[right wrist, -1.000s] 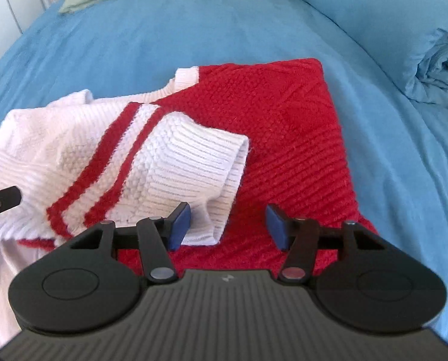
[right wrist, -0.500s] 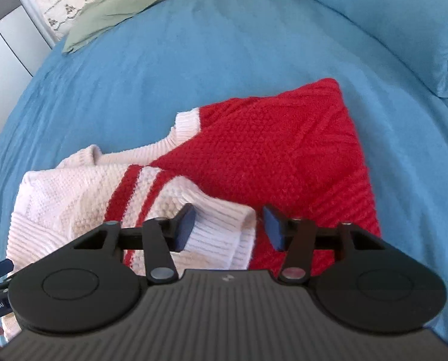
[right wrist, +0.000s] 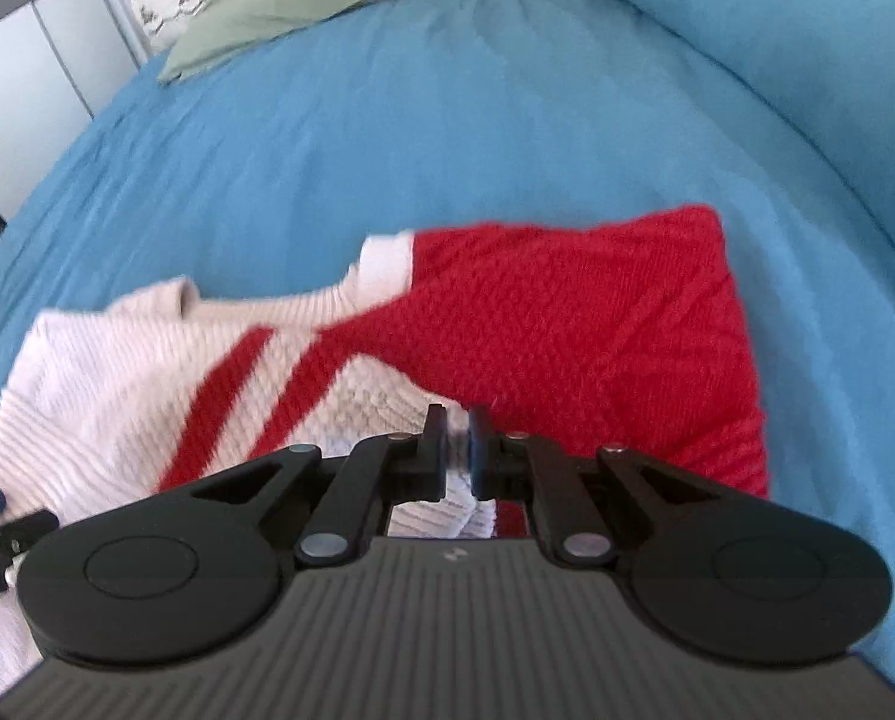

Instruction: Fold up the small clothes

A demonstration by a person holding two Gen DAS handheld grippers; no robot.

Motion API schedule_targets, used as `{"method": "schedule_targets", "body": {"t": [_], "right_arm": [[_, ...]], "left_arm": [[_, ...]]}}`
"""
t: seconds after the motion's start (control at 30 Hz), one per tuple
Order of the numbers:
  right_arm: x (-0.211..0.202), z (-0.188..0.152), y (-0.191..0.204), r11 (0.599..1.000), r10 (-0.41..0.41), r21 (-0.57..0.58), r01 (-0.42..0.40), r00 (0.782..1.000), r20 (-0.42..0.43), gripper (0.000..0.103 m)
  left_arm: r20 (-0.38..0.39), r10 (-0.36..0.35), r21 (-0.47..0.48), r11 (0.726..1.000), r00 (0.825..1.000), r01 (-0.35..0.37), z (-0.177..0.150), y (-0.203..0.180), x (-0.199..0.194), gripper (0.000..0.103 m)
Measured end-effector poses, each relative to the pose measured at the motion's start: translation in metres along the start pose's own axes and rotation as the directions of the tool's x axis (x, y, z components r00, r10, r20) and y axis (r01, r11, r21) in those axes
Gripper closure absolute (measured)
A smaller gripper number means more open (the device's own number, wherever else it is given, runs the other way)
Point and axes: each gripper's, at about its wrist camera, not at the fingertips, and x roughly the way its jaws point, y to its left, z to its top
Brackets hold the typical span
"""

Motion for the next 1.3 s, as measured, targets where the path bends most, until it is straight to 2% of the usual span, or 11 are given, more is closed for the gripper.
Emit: {"method": "schedule_targets", "body": {"t": [0.07,0.17,0.2,0.3,0.47,0.57,0.63,0.87,0.93,1.07,1.3], "right_arm": [[-0.004,-0.002,0.001,1.000,0.006,0.002,-0.006,1.000,0.009,0.076],[-0.037,-0.005,0.008,1.000,0.005,-0.002,-0.005,0.996,0.090,0.034],[-0.049,-0.008,0.012,1.000,0.030,-0.012,-0.028,0.992,0.122,0.029],[-0.068,-0.022,0.029,0.993,0.098,-0.079,-0.089,0.988,0.120,0.029],[-0.054,-0.050,0.045,0.983,0.158,-0.105,-0.152,0.986,0.058,0.029],[-0.044,-0.068,0.044,0.984,0.151,-0.093,-0.150,0.988,0.011,0.029],[-0.043,-0.080,0.040,0.982,0.159,-0.103,-0.156,0.987,0.027,0.029],[-0.042,-0.069,0.043,0.976,0.167,-0.136,-0.168,0.986,-0.021,0.027],[-0.055,-0.064,0.040,0.978,0.179,-0.108,-0.178,0.984,-0.007,0.023],[-0.101,-0.062,0.024,0.979,0.200,-0.043,-0.198,0.978,0.052,0.000],[-0.187,-0.085,-0.012,0.995,0.099,0.009,-0.099,0.994,0.042,0.000]], "left_arm": [[0.018,0.011,-0.008,1.000,1.000,-0.011,0.001,-0.001,-0.006,0.008],[0.075,0.003,-0.002,1.000,0.997,-0.003,0.004,-0.004,-0.028,0.008],[0.083,-0.004,0.001,1.000,0.997,0.004,0.004,-0.005,-0.033,0.008],[0.067,-0.005,0.010,1.000,0.998,0.005,0.000,-0.006,-0.038,0.008],[0.039,0.006,-0.026,1.000,0.999,-0.005,-0.015,-0.003,-0.038,0.008],[0.028,0.010,-0.043,0.999,1.000,-0.008,-0.028,-0.002,-0.039,0.008],[0.011,0.016,-0.036,0.999,1.000,-0.015,-0.036,-0.003,-0.037,0.008],[-0.040,0.047,-0.029,0.998,0.998,-0.049,-0.050,0.006,-0.032,0.008],[-0.034,0.058,-0.053,0.997,0.998,-0.060,-0.049,0.011,-0.042,0.008],[-0.019,0.082,-0.074,0.994,0.996,-0.083,-0.054,0.023,-0.082,0.008],[-0.070,0.132,-0.114,0.984,0.989,-0.139,-0.087,0.060,-0.164,0.002]]}}
